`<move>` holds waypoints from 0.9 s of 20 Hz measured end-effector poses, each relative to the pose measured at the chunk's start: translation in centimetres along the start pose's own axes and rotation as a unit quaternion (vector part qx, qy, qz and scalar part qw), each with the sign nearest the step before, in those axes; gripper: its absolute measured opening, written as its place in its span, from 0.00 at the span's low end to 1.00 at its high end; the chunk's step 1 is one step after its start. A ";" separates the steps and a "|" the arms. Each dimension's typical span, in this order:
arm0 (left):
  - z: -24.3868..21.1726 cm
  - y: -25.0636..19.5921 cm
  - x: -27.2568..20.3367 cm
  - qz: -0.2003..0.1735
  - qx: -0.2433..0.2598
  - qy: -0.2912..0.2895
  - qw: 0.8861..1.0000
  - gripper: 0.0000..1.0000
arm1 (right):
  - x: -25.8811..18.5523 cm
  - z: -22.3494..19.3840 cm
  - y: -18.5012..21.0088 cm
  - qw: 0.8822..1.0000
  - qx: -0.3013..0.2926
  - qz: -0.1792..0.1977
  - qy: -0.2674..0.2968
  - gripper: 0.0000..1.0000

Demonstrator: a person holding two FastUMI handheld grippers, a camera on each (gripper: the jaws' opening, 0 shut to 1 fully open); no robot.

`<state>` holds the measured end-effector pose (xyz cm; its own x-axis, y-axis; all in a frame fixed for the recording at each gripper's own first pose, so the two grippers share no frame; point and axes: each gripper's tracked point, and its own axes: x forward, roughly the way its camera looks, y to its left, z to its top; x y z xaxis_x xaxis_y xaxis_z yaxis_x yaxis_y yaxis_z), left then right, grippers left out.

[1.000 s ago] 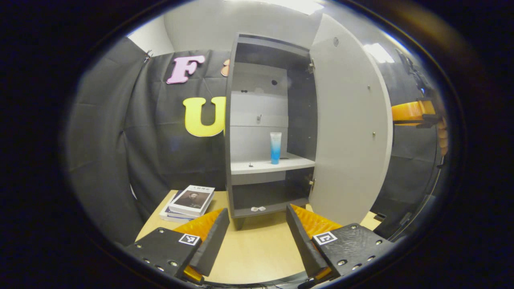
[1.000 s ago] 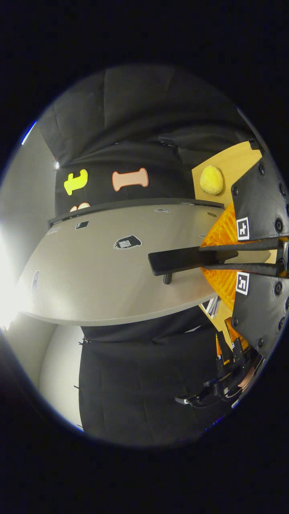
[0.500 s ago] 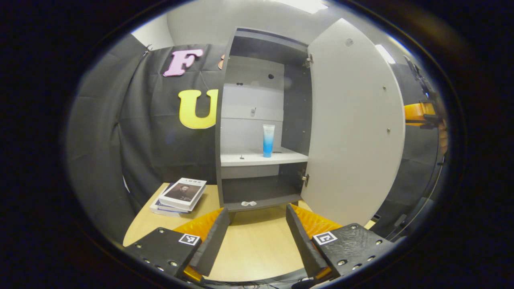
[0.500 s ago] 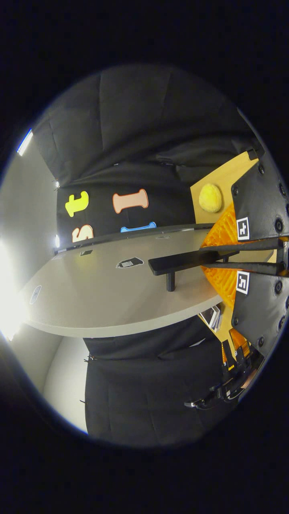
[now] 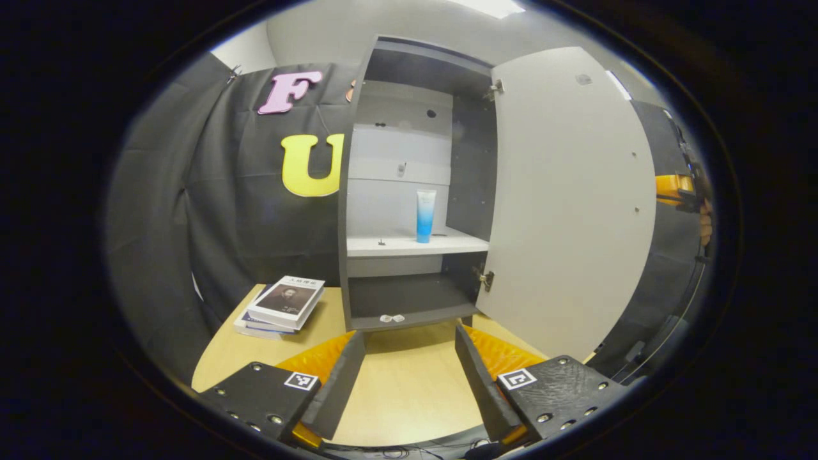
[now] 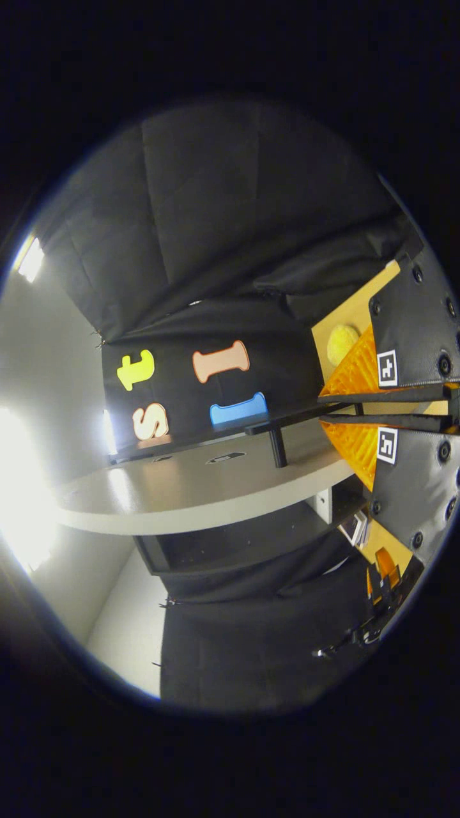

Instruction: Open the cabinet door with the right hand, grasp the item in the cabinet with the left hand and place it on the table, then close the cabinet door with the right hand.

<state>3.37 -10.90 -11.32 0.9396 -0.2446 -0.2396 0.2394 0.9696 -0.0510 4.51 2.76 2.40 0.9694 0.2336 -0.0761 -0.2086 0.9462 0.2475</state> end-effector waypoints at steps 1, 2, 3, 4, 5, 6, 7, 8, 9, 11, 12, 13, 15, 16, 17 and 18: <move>0.3 -0.2 0.4 -0.003 0.000 0.000 1.000 0.87 | -0.2 0.1 0.2 1.000 0.003 0.000 -0.003 0.10; 0.5 -0.4 0.7 -0.007 -0.001 -0.001 1.000 0.87 | -0.5 -0.3 -0.1 1.000 -0.006 -0.010 -0.001 0.09; 0.8 -0.5 1.0 -0.012 -0.001 -0.003 1.000 0.87 | -1.0 -0.5 -0.4 1.000 -0.021 -0.023 0.003 0.10; 0.9 -0.6 1.5 -0.017 -0.001 -0.005 1.000 0.87 | -1.8 -1.0 0.0 0.999 -0.031 -0.028 0.007 0.09; 1.1 -0.7 2.0 -0.023 -0.001 -0.006 1.000 0.86 | -2.7 -1.0 0.1 0.999 -0.036 -0.035 0.010 0.05; 1.1 -0.8 2.3 -0.027 0.000 -0.007 1.000 0.87 | -3.7 -0.9 0.2 0.998 -0.040 -0.044 0.010 0.03; 1.3 -0.9 2.8 -0.033 0.002 -0.008 0.999 0.87 | -4.6 -0.9 -0.1 0.998 -0.042 -0.055 0.011 0.03; 1.3 -1.0 3.2 -0.038 0.003 -0.009 0.999 0.87 | -5.2 -1.0 -0.4 0.997 -0.042 -0.066 0.013 0.02; 1.6 -0.9 3.6 -0.042 0.003 -0.012 0.999 0.86 | -5.8 -1.1 -0.8 0.996 -0.039 -0.077 0.014 0.02; 2.0 -0.8 4.3 -0.050 0.004 -0.018 0.999 0.87 | -6.7 -1.0 -1.2 0.995 -0.026 -0.095 0.014 0.03; 2.2 -0.9 4.7 -0.054 0.004 -0.021 0.998 0.87 | -7.2 -0.9 -1.6 0.994 -0.026 -0.109 0.012 0.03; 2.4 -1.0 5.1 -0.058 0.004 -0.022 0.998 0.87 | -7.8 -0.5 -2.4 0.992 -0.032 -0.125 0.009 0.02; 2.9 -1.0 6.1 -0.060 0.006 -0.024 0.998 0.86 | -7.3 0.7 -4.1 0.986 -0.045 -0.161 0.000 0.03; 3.1 -0.9 6.7 -0.060 0.006 -0.025 0.998 0.87 | -6.3 1.3 -5.6 0.982 -0.053 -0.181 -0.005 0.02; 3.5 -0.9 7.3 -0.059 0.006 -0.028 0.998 0.87 | -5.6 1.9 -6.7 0.979 -0.060 -0.195 -0.009 0.03; 3.8 -1.0 8.1 -0.058 0.007 -0.032 0.998 0.87 | -4.9 2.0 -7.7 0.975 -0.064 -0.210 -0.011 0.02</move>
<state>11.64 -13.90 -9.48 0.9187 -0.3563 -0.1703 0.3509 0.9344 -0.0619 1.61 -6.11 2.75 0.9750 -0.1848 -0.1237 0.1949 0.9779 0.0755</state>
